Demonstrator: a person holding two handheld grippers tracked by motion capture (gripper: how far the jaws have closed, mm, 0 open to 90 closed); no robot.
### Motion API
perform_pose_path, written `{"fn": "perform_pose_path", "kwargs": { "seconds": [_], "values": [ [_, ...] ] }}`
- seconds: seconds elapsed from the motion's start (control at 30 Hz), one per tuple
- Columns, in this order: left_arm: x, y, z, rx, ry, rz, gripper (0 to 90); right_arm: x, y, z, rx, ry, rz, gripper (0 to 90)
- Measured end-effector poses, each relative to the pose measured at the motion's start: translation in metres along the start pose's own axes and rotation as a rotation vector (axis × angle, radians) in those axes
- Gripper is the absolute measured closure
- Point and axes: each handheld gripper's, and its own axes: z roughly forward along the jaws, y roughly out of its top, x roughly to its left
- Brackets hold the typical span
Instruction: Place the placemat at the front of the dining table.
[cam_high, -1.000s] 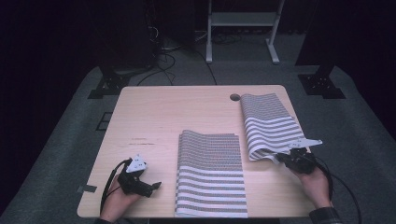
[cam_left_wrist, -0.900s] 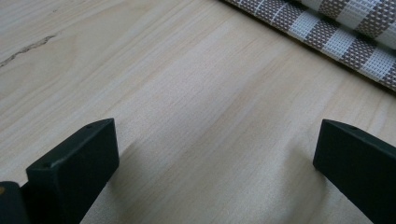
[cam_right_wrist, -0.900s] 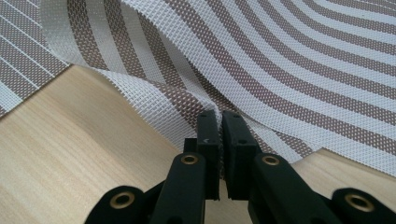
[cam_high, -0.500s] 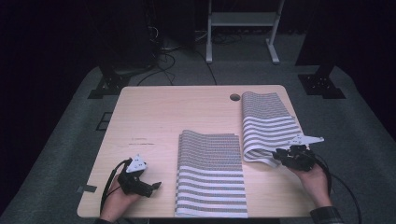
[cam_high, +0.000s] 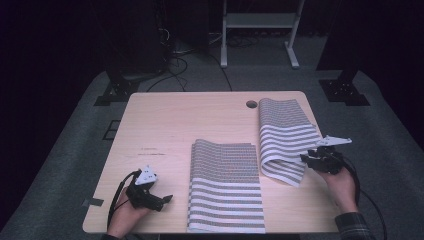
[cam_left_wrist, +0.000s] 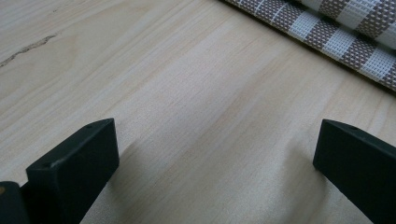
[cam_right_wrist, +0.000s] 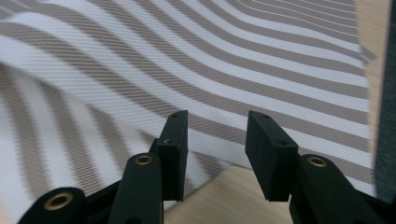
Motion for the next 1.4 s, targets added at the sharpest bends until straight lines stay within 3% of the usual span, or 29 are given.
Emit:
{"fn": "perform_pose_path", "kwargs": {
  "seconds": [0.1, 0.2, 0.43, 0.83, 0.9, 1.03, 1.3, 1.4],
  "values": [
    [0.000, 0.000, 0.000, 0.000, 0.000, -0.002, 0.0, -0.016, 0.001, 0.005, 0.015, -0.032, 0.024, 56.6],
    [0.000, 0.000, 0.000, 0.000, 0.000, -0.002, 0.0, -0.023, 0.002, 0.010, 0.023, -0.043, 0.032, 54.4],
    [0.000, 0.000, 0.000, 0.000, 0.000, -0.002, 0.0, -0.035, 0.005, 0.020, 0.063, -0.090, 0.061, 47.8],
    [0.000, 0.000, 0.000, 0.000, 0.000, -0.002, 0.0, -0.049, -0.007, 0.026, 0.102, -0.108, 0.121, 40.5],
    [0.000, 0.000, 0.000, 0.000, 0.000, -0.002, 0.0, -0.052, -0.010, 0.025, 0.087, -0.074, 0.165, 44.2],
    [0.000, 0.000, 0.000, 0.000, 0.000, -0.001, 0.0, -0.051, -0.012, 0.025, 0.073, -0.081, 0.164, 46.9],
    [0.000, 0.000, 0.000, 0.000, 0.000, -0.001, 0.0, -0.044, -0.008, 0.024, 0.088, -0.062, 0.158, 83.0],
    [0.000, 0.000, 0.000, 0.000, 0.000, -0.001, 0.0, -0.044, -0.007, 0.024, 0.090, -0.057, 0.167, 84.0]
  ]
}}
